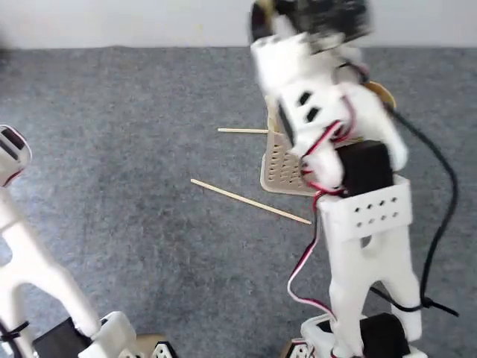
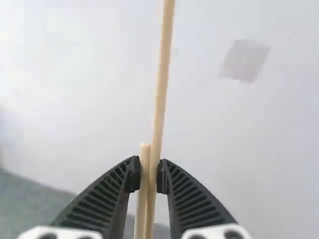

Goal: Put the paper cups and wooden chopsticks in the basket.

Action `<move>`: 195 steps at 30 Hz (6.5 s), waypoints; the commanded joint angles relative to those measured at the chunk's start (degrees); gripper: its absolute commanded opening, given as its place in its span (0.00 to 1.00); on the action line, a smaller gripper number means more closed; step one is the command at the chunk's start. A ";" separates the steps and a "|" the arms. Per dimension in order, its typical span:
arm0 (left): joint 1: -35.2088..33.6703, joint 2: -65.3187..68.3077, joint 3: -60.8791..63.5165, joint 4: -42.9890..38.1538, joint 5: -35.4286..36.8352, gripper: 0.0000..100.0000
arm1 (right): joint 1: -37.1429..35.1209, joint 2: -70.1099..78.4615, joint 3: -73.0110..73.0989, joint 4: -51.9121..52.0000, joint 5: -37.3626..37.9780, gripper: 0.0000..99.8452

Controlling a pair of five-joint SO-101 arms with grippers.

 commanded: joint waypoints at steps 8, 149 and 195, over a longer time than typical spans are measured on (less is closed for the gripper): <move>-0.35 -1.76 -0.13 -0.53 -0.62 0.23 | 10.68 1.19 7.12 -17.01 -3.25 0.01; 4.31 -1.67 46.81 -29.36 -0.70 0.23 | -4.88 -27.12 30.51 3.12 8.79 0.01; 7.38 -1.76 46.37 -29.36 -1.58 0.23 | 8.84 -42.59 56.35 -6.99 -4.13 0.20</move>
